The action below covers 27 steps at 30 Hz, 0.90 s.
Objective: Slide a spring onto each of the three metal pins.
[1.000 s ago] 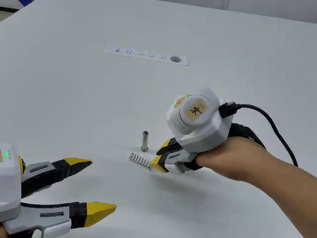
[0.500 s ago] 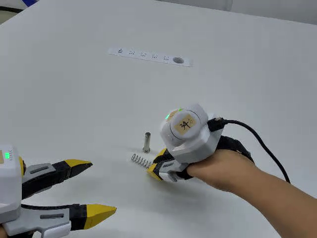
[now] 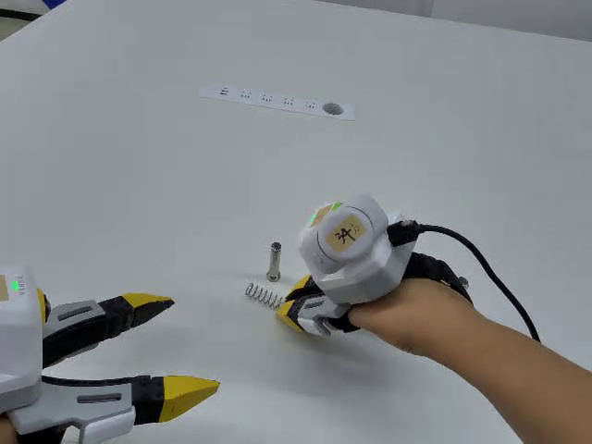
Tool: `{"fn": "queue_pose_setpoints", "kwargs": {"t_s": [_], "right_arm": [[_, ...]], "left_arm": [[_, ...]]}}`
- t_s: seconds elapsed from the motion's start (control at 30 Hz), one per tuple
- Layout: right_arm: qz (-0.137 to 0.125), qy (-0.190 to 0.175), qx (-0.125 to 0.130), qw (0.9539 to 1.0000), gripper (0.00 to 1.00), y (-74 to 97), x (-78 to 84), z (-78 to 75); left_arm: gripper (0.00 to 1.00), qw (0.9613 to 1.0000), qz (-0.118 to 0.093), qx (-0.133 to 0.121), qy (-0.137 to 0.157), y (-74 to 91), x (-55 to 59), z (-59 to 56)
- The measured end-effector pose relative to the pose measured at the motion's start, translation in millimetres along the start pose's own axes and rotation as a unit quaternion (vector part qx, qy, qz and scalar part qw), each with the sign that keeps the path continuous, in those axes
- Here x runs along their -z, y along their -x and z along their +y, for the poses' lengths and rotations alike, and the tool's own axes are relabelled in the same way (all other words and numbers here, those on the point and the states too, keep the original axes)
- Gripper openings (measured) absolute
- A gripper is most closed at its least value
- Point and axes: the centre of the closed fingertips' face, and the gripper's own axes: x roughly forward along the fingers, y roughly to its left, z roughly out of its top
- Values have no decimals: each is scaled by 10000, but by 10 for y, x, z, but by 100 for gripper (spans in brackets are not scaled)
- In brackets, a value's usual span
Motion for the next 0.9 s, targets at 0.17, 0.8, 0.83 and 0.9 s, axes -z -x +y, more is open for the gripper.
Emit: {"fn": "queue_pose_setpoints", "kwargs": {"t_s": [0.17,0.8,0.83,0.9], "right_arm": [[-21,18,3,10000,12,64,-29,11],[-75,185,127,9997,11,338,-197,-56],[-72,193,122,9997,11,350,-201,-54],[-65,215,124,9997,11,378,-214,-58]], "left_arm": [[66,10000,-3,-5,8,2,6,-2],[66,10000,-45,22,-1,-13,-8,-15],[66,10000,-46,22,-1,-13,-8,-15],[66,10000,-47,24,-2,-12,-11,-15]]}}
